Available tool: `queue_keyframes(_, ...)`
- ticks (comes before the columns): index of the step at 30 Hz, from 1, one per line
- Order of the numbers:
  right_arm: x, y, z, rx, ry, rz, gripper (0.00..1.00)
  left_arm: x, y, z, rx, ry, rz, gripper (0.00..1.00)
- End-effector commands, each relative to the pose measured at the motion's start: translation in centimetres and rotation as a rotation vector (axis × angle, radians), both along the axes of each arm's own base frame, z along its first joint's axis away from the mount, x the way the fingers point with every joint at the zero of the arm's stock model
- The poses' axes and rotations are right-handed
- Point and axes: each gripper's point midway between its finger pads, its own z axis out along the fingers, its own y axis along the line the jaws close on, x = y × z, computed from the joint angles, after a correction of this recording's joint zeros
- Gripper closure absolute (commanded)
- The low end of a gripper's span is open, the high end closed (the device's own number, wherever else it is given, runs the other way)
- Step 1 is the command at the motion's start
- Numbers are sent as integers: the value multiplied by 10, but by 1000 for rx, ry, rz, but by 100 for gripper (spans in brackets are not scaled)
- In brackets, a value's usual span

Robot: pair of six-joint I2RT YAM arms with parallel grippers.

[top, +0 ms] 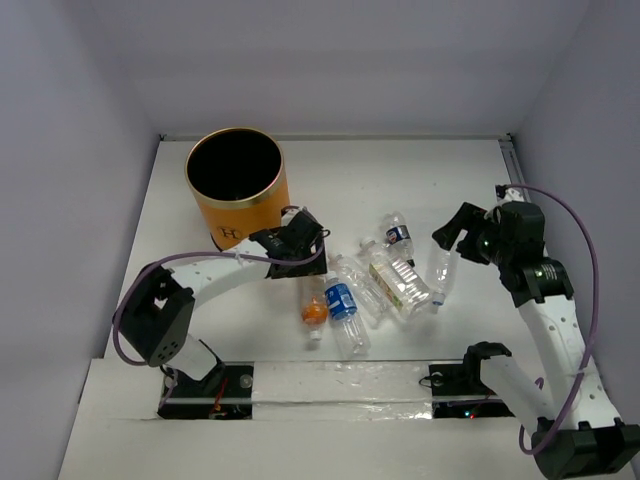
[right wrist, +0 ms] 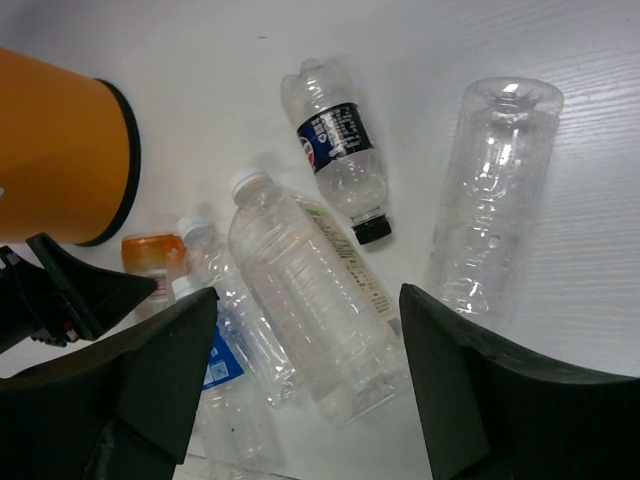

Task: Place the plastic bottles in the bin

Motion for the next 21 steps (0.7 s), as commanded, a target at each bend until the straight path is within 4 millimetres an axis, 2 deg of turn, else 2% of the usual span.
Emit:
queue_keyframes(1,10,-16,-4,-62,-13,-74,20,11,-8,-2,-17,-15,-34,21)
queue_keyframes(3,12,-30,-14,-106,25,-146,18,13,-8,-8,-24,-10,-35,21)
queue_keyframes(4,14,-48,-18,-157,39,-240,16,13,-10,-9,-28,-7,-39,21)
queue_keyframes(5,15,-53,-21,-176,46,-267,14,14,-11,-11,-32,-9,-42,21)
queue_keyframes(8,23,-60,-33,-207,98,-298,12,15,-10,-16,-40,-5,-45,22)
queue_keyframes(11,35,-59,-50,-223,163,-291,12,16,-8,-20,-46,-6,-49,28)
queue_keyframes(13,42,-56,-59,-211,186,-289,11,13,-6,-23,-45,-2,-55,39)
queue_keyframes(16,50,-57,-87,-241,273,-287,11,9,-4,-24,-53,-10,-69,51)
queue_keyframes(17,51,-57,-93,-252,292,-284,11,8,-4,-24,-55,-11,-69,51)
queue_keyframes(18,52,-58,-100,-263,310,-280,10,7,-3,-23,-56,-14,-72,57)
queue_keyframes(21,56,-60,-119,-285,364,-265,10,4,0,-20,-61,-27,-77,68)
